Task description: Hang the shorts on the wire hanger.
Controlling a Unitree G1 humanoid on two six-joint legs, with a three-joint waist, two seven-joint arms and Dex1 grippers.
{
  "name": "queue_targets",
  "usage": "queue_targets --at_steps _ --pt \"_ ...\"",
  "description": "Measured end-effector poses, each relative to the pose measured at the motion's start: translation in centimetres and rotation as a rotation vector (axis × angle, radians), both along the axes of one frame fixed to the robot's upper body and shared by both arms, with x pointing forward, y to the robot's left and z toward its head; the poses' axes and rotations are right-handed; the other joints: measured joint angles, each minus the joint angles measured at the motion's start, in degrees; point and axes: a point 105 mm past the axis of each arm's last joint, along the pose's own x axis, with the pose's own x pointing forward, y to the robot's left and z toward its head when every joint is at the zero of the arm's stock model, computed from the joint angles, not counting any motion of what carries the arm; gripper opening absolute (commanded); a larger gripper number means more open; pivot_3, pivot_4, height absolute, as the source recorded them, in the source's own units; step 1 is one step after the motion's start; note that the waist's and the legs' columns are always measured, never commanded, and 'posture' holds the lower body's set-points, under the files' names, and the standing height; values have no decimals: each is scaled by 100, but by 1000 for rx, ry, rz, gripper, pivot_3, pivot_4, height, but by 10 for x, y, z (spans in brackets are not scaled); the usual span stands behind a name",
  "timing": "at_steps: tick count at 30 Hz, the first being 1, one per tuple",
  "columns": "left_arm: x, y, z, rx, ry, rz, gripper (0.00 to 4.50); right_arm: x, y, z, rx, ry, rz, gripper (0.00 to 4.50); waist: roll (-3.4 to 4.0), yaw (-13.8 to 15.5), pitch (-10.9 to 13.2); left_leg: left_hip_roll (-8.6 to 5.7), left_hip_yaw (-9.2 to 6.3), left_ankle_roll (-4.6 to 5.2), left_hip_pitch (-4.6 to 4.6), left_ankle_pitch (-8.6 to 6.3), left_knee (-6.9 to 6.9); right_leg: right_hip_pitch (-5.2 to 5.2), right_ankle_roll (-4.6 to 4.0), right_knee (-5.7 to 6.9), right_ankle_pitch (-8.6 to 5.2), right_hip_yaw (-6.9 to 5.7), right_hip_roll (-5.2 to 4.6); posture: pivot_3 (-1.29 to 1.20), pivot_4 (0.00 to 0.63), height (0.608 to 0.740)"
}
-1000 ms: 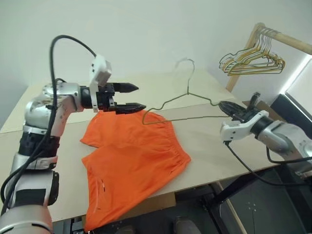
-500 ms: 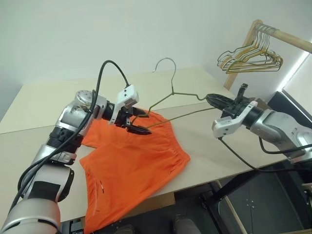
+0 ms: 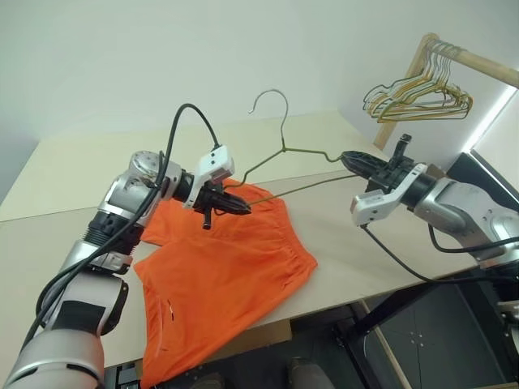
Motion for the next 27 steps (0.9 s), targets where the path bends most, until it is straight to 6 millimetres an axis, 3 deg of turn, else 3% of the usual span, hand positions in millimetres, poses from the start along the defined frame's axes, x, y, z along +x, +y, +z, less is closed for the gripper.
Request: queue_targets --at_steps 2,3,8,15,21,24,27 --pt "1 0 0 2 -7 9 32 -1 -1 -2 1 8 -1 0 0 1 0 0 0 2 0 -1 1 0 1 0 0 0 0 -132 0 740" --pt "2 0 0 3 -11 11 0 -3 -1 -4 6 23 1 539 0 6 0 0 -1 3 -1 -2 1 1 1 -1 1 0 0 -131 0 740" --pt "8 10 1 40 -53 63 0 -25 8 -20 14 172 104 2057 0 8 0 -1 -2 8 -1 -5 7 3 4 -1 2 0 -1 -121 0 740" --pt "9 32 -7 135 -132 102 0 -37 12 -19 77 381 148 4463 0 14 0 2 -1 11 10 -6 9 12 7 2 5 3 -2 -96 0 740" --pt "2 40 -10 208 -228 37 0 -44 24 -1 381 964 69 4463 2 86 0 6 -13 21 -1 -13 29 9 10 11 16 -11 -16 -88 0 740" --pt "-4 36 -7 210 -251 -4 0 -44 30 12 374 1177 -12 4463 9 170 1 7 -13 29 -3 -19 32 6 8 9 22 -22 -19 -79 0 740" --pt "-7 32 -3 193 -263 -20 0 -34 41 7 366 1328 -125 4463 13 201 -1 6 -11 28 -14 -20 33 -3 7 11 22 -25 -20 -66 0 740"
